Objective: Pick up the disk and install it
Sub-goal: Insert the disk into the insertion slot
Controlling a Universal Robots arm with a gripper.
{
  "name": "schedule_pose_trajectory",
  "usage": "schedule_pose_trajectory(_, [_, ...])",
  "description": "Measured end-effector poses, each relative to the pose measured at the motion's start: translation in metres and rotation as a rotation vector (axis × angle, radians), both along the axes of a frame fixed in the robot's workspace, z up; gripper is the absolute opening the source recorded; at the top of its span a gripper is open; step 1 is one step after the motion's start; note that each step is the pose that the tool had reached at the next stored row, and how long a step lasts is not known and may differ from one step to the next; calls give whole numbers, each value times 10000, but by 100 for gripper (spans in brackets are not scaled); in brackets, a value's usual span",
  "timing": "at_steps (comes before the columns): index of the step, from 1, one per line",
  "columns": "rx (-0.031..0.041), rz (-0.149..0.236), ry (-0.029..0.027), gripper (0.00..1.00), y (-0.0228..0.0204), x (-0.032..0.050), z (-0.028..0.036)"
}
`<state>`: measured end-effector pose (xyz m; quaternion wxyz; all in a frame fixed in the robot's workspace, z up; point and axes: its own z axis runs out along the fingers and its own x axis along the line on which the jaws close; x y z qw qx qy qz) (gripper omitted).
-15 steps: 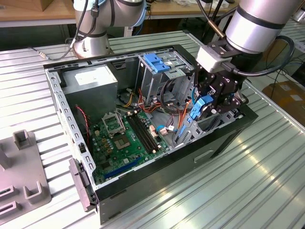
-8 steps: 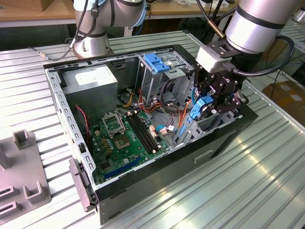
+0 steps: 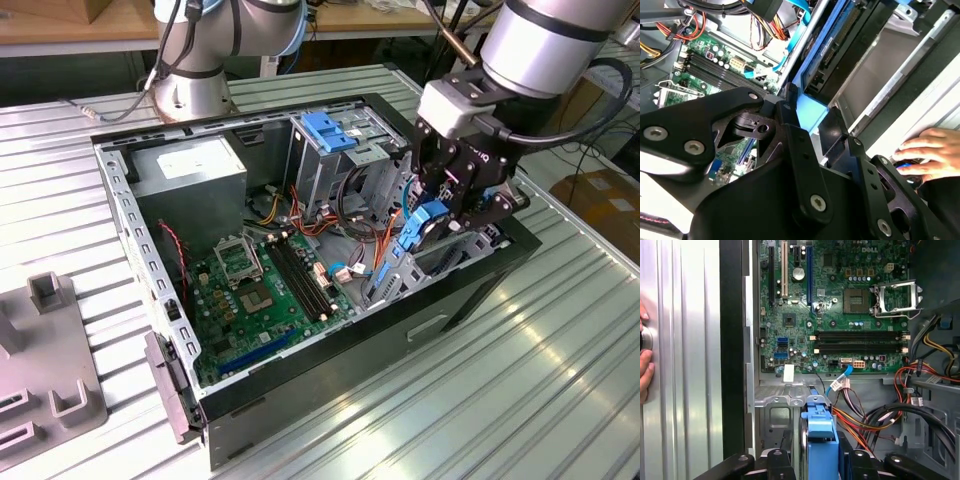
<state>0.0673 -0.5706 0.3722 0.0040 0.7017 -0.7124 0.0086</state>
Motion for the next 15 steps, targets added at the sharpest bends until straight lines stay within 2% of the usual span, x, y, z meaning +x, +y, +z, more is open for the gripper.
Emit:
schedule_pose_trajectory(6, [0,0,0,44,0,0,128])
schedule_pose_trajectory(15, [-1,1,0,43,0,18,137])
